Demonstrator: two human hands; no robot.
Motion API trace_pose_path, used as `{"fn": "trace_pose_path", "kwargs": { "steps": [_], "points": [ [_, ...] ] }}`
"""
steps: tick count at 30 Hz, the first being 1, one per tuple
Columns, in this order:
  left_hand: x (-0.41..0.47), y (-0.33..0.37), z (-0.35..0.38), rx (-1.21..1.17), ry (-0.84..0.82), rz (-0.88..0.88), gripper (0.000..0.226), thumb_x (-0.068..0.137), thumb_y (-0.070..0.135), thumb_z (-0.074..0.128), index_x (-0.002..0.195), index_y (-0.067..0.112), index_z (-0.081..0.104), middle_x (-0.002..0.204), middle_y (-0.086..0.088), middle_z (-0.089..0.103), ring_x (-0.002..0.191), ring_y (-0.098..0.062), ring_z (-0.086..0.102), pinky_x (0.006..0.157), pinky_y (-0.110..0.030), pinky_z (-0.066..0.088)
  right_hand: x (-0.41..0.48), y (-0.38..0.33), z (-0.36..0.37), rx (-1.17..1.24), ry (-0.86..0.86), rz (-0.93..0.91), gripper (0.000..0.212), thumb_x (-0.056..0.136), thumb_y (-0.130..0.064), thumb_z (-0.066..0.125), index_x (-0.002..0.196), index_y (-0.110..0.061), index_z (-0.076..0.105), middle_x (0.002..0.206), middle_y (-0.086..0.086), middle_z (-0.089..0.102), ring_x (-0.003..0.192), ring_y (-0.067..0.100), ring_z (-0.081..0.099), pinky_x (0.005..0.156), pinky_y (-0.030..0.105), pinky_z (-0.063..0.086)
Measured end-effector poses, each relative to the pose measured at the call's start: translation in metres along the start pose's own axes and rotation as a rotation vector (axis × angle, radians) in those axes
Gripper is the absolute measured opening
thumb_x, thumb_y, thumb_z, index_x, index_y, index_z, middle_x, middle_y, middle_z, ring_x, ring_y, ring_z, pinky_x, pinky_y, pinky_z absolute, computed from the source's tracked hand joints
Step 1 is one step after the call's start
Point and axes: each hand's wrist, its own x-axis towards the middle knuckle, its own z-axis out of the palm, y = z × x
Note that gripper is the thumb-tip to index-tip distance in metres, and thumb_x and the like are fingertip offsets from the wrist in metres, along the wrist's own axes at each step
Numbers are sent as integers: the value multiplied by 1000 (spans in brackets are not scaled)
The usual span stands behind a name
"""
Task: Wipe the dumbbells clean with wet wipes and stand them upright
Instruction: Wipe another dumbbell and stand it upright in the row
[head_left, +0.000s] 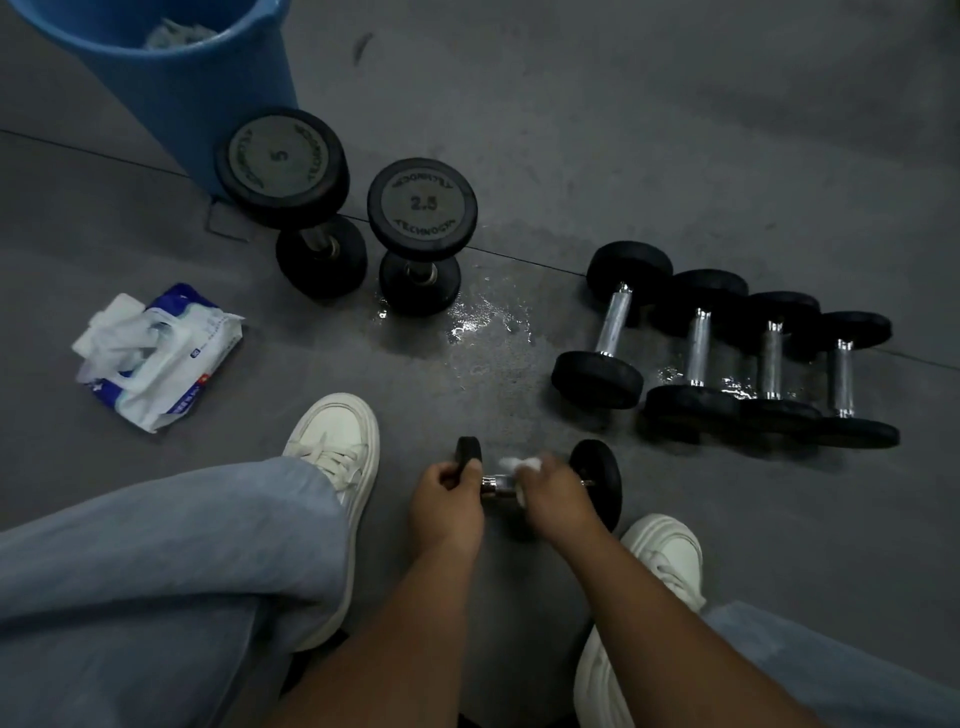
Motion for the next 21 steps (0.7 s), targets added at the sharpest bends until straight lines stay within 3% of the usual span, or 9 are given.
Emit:
{"fn": "trace_pose_path", "kwargs": {
  "steps": [3, 5, 7, 9, 11, 14, 18, 21],
  "points": [
    [4, 4, 3, 7, 26, 9, 15, 91, 34, 67, 94, 21, 61, 88, 2, 66, 85, -18, 61, 78, -26, 40, 5, 3, 5, -117, 163, 78, 32, 99, -32, 40, 110, -6, 56, 109, 15, 63, 105, 32, 60, 79, 28, 38],
    [6, 4, 4, 22, 31, 18, 16, 90, 36, 67, 92, 21, 62, 90, 0, 69, 85, -19, 63, 76, -26, 41, 0, 4, 18, -207, 26, -19, 33, 101, -25, 31, 118, -7, 52, 113, 15, 60, 106, 32, 59, 87, 32, 43],
    [9, 3, 4, 66, 30, 28, 18, 90, 42, 65, 89, 25, 61, 88, 4, 69, 82, -17, 63, 75, -28, 42, 1, 1, 16, -179, -7, -50, 34, 101, -27, 28, 120, -14, 52, 115, 14, 61, 106, 31, 60, 88, 34, 44],
    [11, 6, 5, 113, 37, 42, 21, 91, 47, 62, 89, 26, 59, 83, 10, 64, 81, -15, 59, 75, -28, 40, 8, 0, 2, -154, 152, 42, 35, 100, -35, 29, 118, -17, 53, 116, 14, 63, 108, 33, 59, 87, 34, 43],
    [13, 12, 7, 153, 53, 40, 23, 92, 49, 60, 91, 27, 59, 81, 12, 60, 81, -15, 57, 76, -27, 38, 11, 2, -2, -196, 246, 118, 35, 101, -32, 32, 119, -10, 52, 118, 19, 62, 110, 34, 58, 87, 33, 42],
    [18, 16, 10, 150, 60, 57, 24, 92, 50, 60, 91, 25, 61, 83, 9, 62, 83, -18, 59, 76, -28, 40, 8, -4, 7, -268, 58, -87, 28, 101, -22, 34, 114, -8, 54, 114, 17, 62, 106, 32, 58, 83, 31, 41],
    [19, 18, 10, 172, 81, 61, 28, 92, 51, 59, 95, 24, 64, 86, 9, 62, 82, -16, 57, 74, -27, 37, 21, -2, -3, -218, 189, 51, 31, 99, -28, 36, 110, -10, 58, 114, 18, 63, 108, 33, 58, 81, 30, 40],
    [18, 21, 11, 192, 88, 53, 29, 92, 52, 59, 96, 25, 64, 85, 11, 61, 82, -15, 56, 74, -27, 37, 16, -7, 11, -338, 8, -68, 25, 97, -26, 31, 96, -19, 55, 108, 16, 63, 106, 33, 59, 84, 32, 43]
  ]
}}
